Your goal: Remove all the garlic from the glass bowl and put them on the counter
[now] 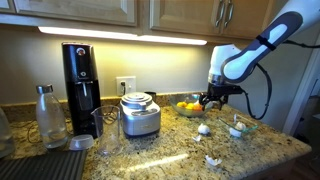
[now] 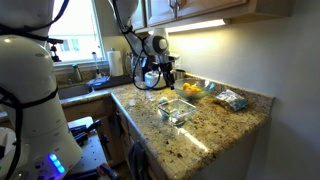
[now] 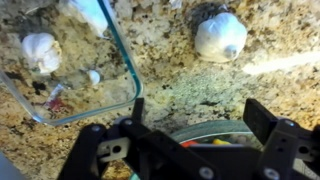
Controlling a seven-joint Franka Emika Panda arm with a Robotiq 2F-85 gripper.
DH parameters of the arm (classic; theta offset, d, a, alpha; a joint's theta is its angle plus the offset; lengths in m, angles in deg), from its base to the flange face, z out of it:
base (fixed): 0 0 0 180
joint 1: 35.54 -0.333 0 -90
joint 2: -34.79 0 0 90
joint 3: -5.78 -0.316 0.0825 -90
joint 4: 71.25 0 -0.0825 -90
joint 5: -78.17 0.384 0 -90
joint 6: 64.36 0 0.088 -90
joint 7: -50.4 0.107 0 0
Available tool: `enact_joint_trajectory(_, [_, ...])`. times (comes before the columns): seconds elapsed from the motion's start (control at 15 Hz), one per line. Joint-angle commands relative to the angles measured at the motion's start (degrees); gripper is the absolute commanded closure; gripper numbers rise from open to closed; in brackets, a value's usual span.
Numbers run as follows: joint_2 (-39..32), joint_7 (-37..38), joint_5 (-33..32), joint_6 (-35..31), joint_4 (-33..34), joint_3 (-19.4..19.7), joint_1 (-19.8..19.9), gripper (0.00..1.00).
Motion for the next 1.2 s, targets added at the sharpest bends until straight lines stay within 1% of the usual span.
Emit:
enact_joint_trajectory(0.0, [3.8,0.1,-0.4,1.1,-3.0,1.6,2.1,0.00])
enact_joint_trajectory(0.33, [1.2,4.2,-2.0,2.3,-1.7,5.4,3.4,0.00])
enact_joint_trajectory(0.53, [0.4,5.9,-1.4,4.3,-1.8,6.5,4.2,0.00])
enact_joint_trajectory(1.13, [-2.2,13.3,1.6,10.2,-1.9,6.6,6.6,0.00])
